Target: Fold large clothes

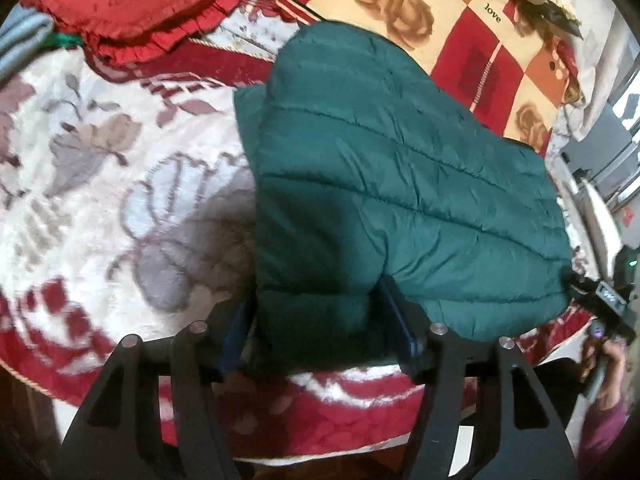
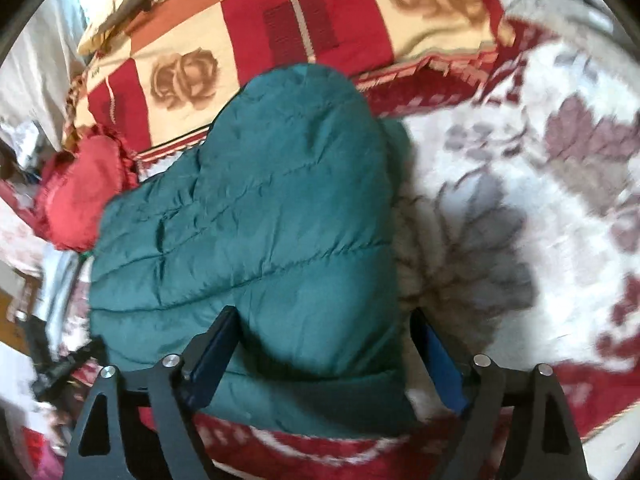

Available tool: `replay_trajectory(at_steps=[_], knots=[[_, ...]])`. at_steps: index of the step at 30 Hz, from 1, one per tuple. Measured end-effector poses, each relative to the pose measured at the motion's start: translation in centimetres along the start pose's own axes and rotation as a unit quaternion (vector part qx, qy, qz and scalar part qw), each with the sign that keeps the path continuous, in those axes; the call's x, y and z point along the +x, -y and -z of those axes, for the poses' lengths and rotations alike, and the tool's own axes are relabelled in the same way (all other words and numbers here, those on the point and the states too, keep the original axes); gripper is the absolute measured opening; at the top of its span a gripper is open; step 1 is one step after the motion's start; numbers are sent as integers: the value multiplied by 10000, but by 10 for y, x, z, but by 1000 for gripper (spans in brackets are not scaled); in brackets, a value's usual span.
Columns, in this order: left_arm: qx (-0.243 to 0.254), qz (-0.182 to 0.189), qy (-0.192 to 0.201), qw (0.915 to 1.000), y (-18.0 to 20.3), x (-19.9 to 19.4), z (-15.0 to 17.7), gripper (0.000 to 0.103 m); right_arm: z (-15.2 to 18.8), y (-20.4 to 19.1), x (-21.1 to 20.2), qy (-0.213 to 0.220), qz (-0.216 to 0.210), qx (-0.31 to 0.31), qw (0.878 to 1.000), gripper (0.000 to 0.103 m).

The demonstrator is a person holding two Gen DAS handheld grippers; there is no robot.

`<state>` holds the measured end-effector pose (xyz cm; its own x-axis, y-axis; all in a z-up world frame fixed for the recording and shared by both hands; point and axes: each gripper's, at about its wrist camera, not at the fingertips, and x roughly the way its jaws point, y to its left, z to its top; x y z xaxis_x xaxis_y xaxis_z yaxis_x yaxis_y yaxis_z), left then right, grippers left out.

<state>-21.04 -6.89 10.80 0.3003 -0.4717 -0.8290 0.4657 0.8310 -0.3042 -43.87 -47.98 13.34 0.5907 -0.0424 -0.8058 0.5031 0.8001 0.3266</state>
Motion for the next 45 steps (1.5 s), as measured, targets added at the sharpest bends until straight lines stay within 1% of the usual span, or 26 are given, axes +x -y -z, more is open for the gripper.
replay_trajectory(at_steps=[2, 3, 4, 8, 10, 13, 15, 17, 20, 22, 24, 26, 31, 38, 43, 45], knots=[[11, -232, 133, 9996, 2, -12, 2, 61, -1, -8, -15, 188, 266, -211, 9992, 87], [-7, -409, 239, 9989, 4, -19, 5, 61, -1, -12, -22, 268, 348, -270, 9987, 87], [-16, -501, 306, 9983, 5, -24, 6, 61, 0, -18, -28, 348, 386, -319, 9981, 87], [-65, -687, 636, 9956, 19, -45, 12, 61, 8, -39, -41, 597, 477, -638, 9950, 88], [-42, -741, 768, 9943, 28, -52, 16, 61, 17, -57, -47, 750, 499, -862, 9922, 88], [155, -920, 940, 9912, 50, -59, 21, 61, 30, -81, -52, 926, 524, -1065, 9886, 88], [345, -1046, 1016, 9887, 69, -60, 28, 61, 39, -96, -54, 1000, 414, -1148, 9875, 89], [455, -1056, 1073, 9876, 84, -60, 33, 61, 47, -107, -57, 1052, 337, -1165, 9870, 89], [571, -904, 1059, 9886, 106, -59, 41, 61, 57, -120, -62, 1254, 391, -1168, 9844, 89], [652, -934, 1107, 9873, 118, -57, 44, 61, 62, -125, -64, 1335, 472, -1180, 9829, 89], [752, -1013, 1230, 9844, 129, -57, 47, 61, 65, -129, -65, 1426, 639, -1155, 9809, 92], [773, -1108, 1345, 9817, 137, -58, 50, 61, 69, -131, -66, 1500, 717, -1171, 9791, 94], [763, -1198, 1509, 9783, 146, -58, 54, 61, 73, -137, -63, 1507, 779, -1204, 9781, 94], [763, -1228, 1507, 9780, 149, -56, 59, 61, 78, -139, -65, 1589, 747, -1087, 9784, 94], [767, -1278, 1522, 9771, 151, -56, 62, 61, 82, -148, -67, 1662, 838, -1184, 9754, 95], [747, -1288, 1514, 9772, 150, -56, 63, 61, 83, -150, -67, 1670, 811, -1193, 9753, 96]])
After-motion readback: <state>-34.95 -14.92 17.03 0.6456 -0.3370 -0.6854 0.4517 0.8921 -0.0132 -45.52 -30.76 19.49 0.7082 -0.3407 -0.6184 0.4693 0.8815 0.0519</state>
